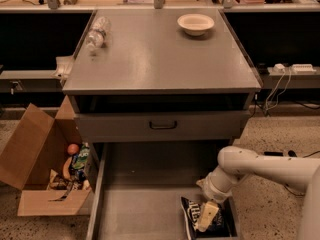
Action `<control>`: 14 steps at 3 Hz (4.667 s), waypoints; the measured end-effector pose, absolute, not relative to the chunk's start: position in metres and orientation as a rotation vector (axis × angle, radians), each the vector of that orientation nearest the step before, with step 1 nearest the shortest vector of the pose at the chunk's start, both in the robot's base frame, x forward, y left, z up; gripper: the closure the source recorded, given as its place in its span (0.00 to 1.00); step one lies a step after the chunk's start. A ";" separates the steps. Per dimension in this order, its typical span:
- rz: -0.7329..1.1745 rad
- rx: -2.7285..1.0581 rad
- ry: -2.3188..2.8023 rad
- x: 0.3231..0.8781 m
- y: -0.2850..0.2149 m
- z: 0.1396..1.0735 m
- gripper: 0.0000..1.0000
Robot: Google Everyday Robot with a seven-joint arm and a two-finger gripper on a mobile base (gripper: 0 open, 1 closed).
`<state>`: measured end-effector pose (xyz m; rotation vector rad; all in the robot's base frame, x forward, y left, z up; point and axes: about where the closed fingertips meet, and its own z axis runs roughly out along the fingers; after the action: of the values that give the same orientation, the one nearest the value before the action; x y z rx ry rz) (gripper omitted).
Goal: Pick blue chip bag from middle drawer and place on counter
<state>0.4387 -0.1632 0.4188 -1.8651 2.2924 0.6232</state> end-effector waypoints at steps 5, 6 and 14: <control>0.541 -1.833 2.001 0.444 -0.160 0.497 1.00; 0.455 -1.845 1.906 0.444 -0.156 0.549 1.00; 0.143 -1.839 1.244 0.464 -0.068 0.827 1.00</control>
Offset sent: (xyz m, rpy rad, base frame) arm 0.0083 -0.0138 -0.0836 0.0630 0.0713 -0.0158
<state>0.4635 -0.0676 0.8271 -1.8392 1.2443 0.1433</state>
